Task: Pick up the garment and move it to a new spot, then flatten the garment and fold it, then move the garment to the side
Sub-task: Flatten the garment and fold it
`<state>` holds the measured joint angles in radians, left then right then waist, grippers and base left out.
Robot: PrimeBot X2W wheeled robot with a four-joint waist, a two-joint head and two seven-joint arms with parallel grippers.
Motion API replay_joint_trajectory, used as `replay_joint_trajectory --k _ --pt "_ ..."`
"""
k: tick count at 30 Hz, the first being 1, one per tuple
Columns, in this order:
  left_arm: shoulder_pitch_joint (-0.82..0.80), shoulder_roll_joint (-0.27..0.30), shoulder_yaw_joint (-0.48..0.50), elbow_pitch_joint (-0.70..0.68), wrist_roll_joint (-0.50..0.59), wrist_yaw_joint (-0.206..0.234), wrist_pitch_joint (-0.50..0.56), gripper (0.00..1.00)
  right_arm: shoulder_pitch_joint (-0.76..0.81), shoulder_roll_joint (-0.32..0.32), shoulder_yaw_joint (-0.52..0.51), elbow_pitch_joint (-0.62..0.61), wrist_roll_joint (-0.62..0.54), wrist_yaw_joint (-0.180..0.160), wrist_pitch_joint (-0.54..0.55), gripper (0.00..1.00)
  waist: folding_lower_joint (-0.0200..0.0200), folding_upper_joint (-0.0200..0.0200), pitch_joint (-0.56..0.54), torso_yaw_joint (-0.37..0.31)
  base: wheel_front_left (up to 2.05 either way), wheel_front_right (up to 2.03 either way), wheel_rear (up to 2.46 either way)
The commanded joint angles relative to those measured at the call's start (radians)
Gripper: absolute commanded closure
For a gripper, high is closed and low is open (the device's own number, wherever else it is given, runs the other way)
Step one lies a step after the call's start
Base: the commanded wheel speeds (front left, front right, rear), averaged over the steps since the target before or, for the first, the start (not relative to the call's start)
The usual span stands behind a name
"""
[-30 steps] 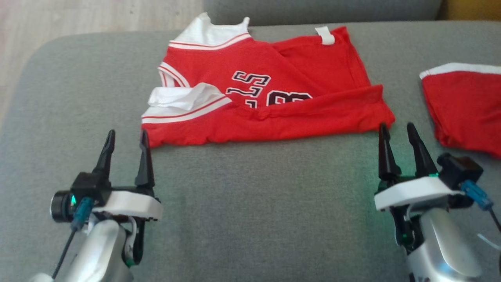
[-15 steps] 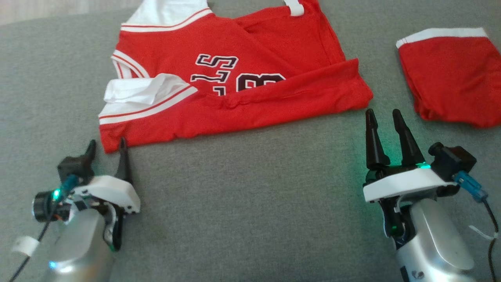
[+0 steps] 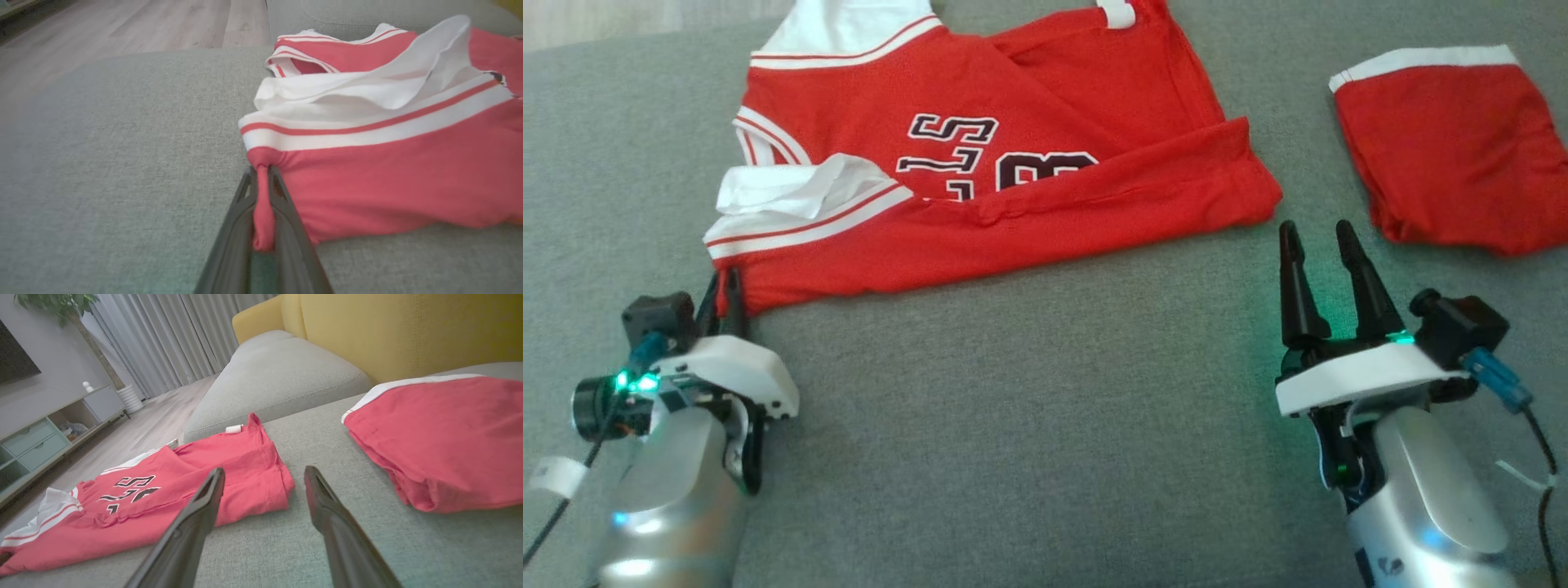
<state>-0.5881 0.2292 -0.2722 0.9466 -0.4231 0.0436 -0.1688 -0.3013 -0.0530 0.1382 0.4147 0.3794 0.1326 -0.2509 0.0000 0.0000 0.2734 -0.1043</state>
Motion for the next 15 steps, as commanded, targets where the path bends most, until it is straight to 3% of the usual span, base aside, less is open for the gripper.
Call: replay_joint_trajectory --k 1,10,15 --pt "0.002 0.027 0.017 -0.014 -0.003 -0.002 -0.03 1.0 -0.028 0.003 0.019 -0.013 -0.02 -0.002 -0.011 0.0 0.0 0.0 -0.014 0.015 0.0 0.0 0.0" --pt "-0.009 0.008 0.0 -0.235 0.061 -0.008 -0.092 1.0 -0.131 0.003 -0.054 0.12 -0.135 -0.002 0.081 0.0 0.0 0.0 -0.031 0.083 0.0 0.0 0.0" --pt "0.04 -0.003 0.007 -0.367 0.099 0.004 -0.093 1.0 -0.219 0.003 -0.146 0.263 -0.223 -0.002 0.176 0.0 0.0 0.0 -0.025 0.119 0.0 0.0 0.0"
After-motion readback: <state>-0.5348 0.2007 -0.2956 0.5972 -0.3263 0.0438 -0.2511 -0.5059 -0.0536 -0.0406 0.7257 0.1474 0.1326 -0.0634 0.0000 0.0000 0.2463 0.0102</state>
